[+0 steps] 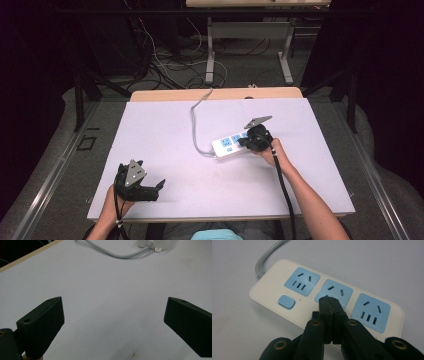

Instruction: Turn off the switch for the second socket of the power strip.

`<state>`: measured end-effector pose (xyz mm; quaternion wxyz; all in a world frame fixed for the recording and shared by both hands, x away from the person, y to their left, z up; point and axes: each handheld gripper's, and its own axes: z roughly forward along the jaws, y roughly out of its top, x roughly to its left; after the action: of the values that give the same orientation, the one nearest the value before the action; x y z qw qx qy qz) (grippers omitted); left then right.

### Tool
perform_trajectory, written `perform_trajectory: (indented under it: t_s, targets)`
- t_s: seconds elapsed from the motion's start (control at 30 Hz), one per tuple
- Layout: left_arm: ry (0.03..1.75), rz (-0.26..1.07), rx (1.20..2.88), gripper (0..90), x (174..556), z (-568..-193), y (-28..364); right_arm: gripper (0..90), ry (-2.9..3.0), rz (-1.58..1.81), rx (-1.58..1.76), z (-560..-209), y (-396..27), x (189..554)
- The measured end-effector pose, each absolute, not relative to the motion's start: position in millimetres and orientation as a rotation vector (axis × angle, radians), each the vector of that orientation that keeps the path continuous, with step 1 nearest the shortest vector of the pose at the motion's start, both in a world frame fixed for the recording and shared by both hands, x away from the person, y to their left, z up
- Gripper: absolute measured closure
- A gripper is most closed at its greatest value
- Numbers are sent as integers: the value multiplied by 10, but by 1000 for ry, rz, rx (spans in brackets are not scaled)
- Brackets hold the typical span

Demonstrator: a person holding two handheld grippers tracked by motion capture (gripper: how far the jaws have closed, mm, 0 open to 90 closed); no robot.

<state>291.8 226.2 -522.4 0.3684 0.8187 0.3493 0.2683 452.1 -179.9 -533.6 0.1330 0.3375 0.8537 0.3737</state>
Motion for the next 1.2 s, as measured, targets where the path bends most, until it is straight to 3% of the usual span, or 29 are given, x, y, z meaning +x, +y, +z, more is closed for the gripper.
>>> perform_trajectory:
  t_s: [1.2]
  targets:
    - [901, 700, 2107, 29, 2903, -5220, 2259, 900, 2429, 988, 855, -5338, -1718, 4429]
